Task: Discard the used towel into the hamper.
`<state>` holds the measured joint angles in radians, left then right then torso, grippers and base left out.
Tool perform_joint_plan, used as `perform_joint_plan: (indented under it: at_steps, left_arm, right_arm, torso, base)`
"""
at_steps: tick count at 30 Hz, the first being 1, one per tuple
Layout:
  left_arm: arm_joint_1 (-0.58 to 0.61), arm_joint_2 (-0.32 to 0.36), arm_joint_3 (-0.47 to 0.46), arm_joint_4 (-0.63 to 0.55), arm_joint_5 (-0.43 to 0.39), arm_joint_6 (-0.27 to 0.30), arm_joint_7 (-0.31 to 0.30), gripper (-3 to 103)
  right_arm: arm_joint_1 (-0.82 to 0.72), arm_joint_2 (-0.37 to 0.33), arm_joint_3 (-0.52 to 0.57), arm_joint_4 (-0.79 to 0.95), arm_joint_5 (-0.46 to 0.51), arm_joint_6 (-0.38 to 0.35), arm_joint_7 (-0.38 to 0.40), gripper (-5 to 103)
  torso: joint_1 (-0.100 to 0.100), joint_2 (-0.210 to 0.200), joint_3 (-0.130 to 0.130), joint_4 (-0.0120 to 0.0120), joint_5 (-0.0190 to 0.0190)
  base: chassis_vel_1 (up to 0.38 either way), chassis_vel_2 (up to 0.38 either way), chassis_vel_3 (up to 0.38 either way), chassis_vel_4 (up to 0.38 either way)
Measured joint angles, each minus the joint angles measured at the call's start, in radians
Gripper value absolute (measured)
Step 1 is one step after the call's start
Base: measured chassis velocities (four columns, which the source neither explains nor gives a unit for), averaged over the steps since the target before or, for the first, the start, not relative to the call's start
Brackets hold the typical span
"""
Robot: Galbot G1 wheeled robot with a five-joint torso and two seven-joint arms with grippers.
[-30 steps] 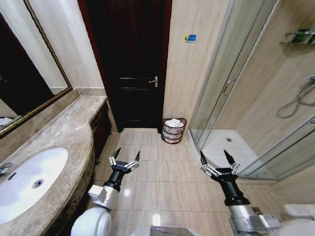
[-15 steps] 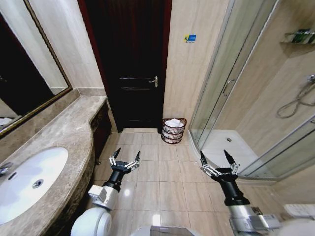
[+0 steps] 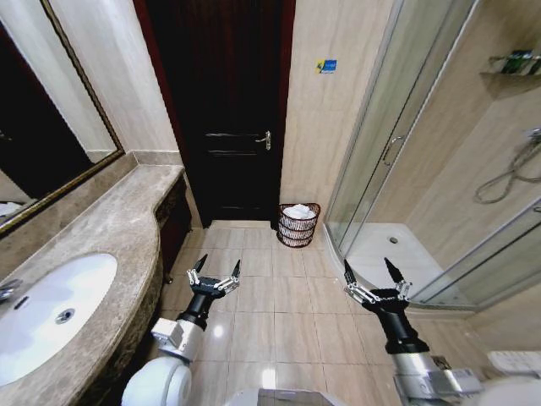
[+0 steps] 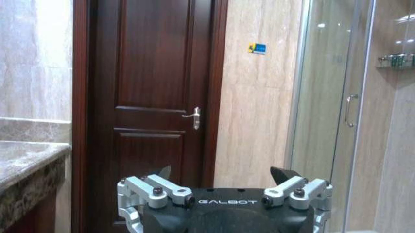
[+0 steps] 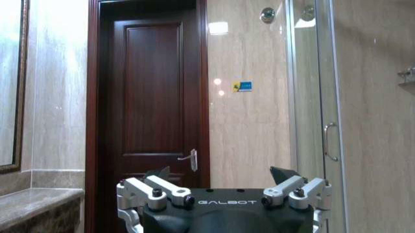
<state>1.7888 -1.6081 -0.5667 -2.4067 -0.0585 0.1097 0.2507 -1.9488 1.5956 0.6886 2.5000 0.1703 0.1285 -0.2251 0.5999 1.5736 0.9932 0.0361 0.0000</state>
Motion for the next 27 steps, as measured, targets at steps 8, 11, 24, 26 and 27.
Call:
perform_joint_plan:
  at_steps: [8,11,24,26,27]
  left_arm:
    - [0.0,0.0,0.0,0.0,0.0,0.0,0.0,100]
    - [0.0,0.0,0.0,0.0,0.0,0.0,0.0,100]
    - [0.0,0.0,0.0,0.0,0.0,0.0,0.0,100]
    - [0.0,0.0,0.0,0.0,0.0,0.0,0.0,100]
    - [0.0,0.0,0.0,0.0,0.0,0.0,0.0,100]
  right_arm:
    - [0.0,0.0,0.0,0.0,0.0,0.0,0.0,100]
    - [0.0,0.0,0.0,0.0,0.0,0.0,0.0,100]
    - [0.0,0.0,0.0,0.0,0.0,0.0,0.0,100]
    - [0.0,0.0,0.0,0.0,0.0,0.0,0.0,100]
    - [0.0,0.0,0.0,0.0,0.0,0.0,0.0,100]
  torso:
    - [0.0,0.0,0.0,0.0,0.0]
    - [0.0,0.0,0.0,0.0,0.0]
    - [0.0,0.0,0.0,0.0,0.0]
    - [0.0,0.0,0.0,0.0,0.0]
    - [0.0,0.0,0.0,0.0,0.0]
  base:
    - [0.0,0.0,0.0,0.0]
    - [0.0,0.0,0.0,0.0]
    - [0.0,0.0,0.0,0.0]
    - [0.0,0.0,0.0,0.0]
    - [0.0,0.0,0.0,0.0]
